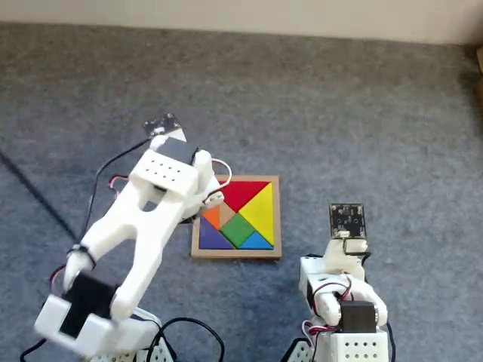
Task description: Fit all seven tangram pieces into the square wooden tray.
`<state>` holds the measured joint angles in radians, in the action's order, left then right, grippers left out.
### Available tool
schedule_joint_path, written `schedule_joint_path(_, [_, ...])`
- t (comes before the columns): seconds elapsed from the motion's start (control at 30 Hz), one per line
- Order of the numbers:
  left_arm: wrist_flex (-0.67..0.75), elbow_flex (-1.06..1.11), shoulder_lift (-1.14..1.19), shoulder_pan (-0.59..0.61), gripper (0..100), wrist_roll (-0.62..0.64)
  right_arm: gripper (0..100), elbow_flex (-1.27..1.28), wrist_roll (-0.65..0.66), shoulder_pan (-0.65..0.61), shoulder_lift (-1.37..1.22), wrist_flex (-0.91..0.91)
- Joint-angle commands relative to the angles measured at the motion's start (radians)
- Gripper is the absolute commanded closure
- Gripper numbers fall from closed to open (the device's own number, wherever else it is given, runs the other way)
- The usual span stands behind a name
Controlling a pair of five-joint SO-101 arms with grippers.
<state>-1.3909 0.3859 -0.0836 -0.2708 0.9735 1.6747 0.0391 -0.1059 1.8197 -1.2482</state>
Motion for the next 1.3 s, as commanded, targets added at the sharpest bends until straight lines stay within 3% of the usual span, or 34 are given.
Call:
schedule_joint_path(0.0, [-0.017,0.048,-0.220,0.013,99,-0.015,98.1,0.117,0.009,0.015,0.018,-0.004])
schedule_joint_path(0.13, [0.101,0.226,-0.441,0.028,99,-0.104,98.1,0.117,0.009,0.015,0.018,-0.004])
schedule_joint_path(0.33, [0.405,0.587,-0.779,0.124,99,-0.265,98.1,0.117,0.009,0.015,0.018,-0.004])
schedule_joint_path(0.5, [0.562,0.819,-1.036,0.153,99,-0.316,98.1,0.117,0.009,0.015,0.018,-0.004])
schedule_joint_path(1.1, [0.600,1.210,-1.736,0.151,99,-0.549,98.1,0.117,0.009,0.015,0.018,-0.004])
schedule_joint_path(1.27, [0.689,1.279,-1.733,0.153,99,-0.588,98.1,0.117,0.009,0.015,0.018,-0.004])
